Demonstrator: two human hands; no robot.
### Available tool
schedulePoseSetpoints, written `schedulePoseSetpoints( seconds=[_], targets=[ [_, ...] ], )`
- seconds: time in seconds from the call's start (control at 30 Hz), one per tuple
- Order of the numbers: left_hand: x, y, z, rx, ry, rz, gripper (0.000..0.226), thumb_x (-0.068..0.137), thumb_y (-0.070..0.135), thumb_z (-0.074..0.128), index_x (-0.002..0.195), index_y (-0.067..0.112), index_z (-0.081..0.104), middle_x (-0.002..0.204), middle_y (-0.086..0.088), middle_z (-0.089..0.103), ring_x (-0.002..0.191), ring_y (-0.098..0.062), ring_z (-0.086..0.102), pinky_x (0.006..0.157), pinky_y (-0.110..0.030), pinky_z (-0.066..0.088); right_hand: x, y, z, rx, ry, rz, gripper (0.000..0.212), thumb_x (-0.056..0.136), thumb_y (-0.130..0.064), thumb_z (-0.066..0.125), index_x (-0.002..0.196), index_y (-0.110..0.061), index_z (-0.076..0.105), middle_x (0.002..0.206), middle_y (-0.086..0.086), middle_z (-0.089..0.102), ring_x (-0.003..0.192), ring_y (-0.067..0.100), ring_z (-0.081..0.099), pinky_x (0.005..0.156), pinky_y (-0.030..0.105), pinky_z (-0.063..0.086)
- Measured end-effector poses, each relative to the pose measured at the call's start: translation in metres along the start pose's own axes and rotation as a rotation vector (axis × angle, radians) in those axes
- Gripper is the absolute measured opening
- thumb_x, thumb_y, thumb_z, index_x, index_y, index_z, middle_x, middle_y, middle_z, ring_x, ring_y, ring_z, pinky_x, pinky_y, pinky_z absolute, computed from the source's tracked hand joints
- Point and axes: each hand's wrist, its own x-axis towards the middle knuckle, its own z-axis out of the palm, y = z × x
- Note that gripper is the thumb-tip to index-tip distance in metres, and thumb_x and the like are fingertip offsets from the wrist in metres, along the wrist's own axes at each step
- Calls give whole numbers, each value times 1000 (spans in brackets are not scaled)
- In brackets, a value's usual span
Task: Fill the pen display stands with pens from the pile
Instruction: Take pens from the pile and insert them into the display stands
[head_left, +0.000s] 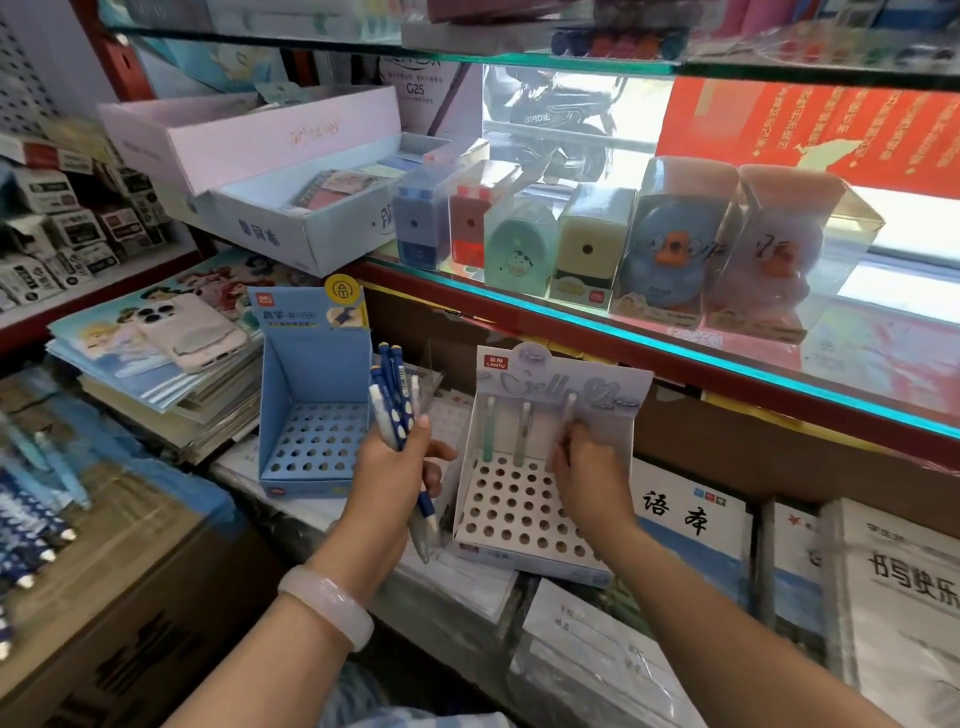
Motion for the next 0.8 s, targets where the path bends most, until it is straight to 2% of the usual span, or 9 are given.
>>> schedulePoseSetpoints(
  seconds=[0.07,0.17,0.33,0.43,0.47,0.57,0.67,0.73,0.8],
  targets=[
    [-1,1,1,0,-31,-2,7,98,17,44,104,14,47,70,-9,64,37,-7,43,38,-19,39,1,5,8,-63,-11,27,16,100,-17,38,106,-10,51,92,10,65,82,25,62,64,29,42],
    [-6,4,1,-2,-85,-9,6,98,15,44,96,19,47,72,-8,66,44,-11,47,40,-19,41,1,8,15,-89,3,65,18,99,-18,40,103,-9,55,92,10,66,83,26,62,64,29,42],
    [-8,6,-2,-43,-123,-12,8,95,12,48,94,18,52,72,-6,69,50,-12,54,45,-19,46,0,6,16,-10,30,169,16,96,-17,47,93,-10,61,87,7,65,75,20,57,64,27,41],
    [-8,6,-3,-52,-137,-36,7,94,11,49,92,12,55,69,-3,71,51,-11,58,49,-21,50,-14,-4,11,156,143,194,11,94,-17,53,94,-12,63,90,4,64,73,14,55,58,22,38],
    [-9,5,-2,-51,-150,-42,7,94,10,50,92,10,56,70,-4,71,51,-11,60,49,-20,51,-20,-13,7,219,127,148,12,94,-17,53,95,-14,65,87,1,64,69,10,55,54,18,38],
    [-12,3,1,-13,-171,-51,8,93,10,52,95,5,58,74,-8,70,54,-11,62,51,-20,53,-33,-51,-3,514,-120,-25,20,95,-20,51,101,-15,69,80,-3,64,62,4,54,54,10,43],
    [-15,5,1,30,-178,-33,11,93,8,51,90,8,62,74,-9,67,53,-10,63,52,-19,53,-39,-71,-10,822,-250,-8,21,96,-22,49,102,-23,69,85,-9,70,72,-1,62,61,8,48],
    [-16,7,0,54,-182,-21,12,93,7,51,90,12,61,73,-7,68,51,-8,63,51,-18,53,-41,-74,-11,887,-272,9,20,96,-21,50,97,-25,69,84,-10,72,74,-3,64,64,8,49],
    [-16,4,-1,79,-203,-31,13,93,7,52,90,14,62,76,-6,68,54,-8,65,53,-18,54,-42,-74,-11,914,-301,28,17,94,-16,54,95,-19,70,83,-4,73,73,2,67,64,12,51]
  ],
)
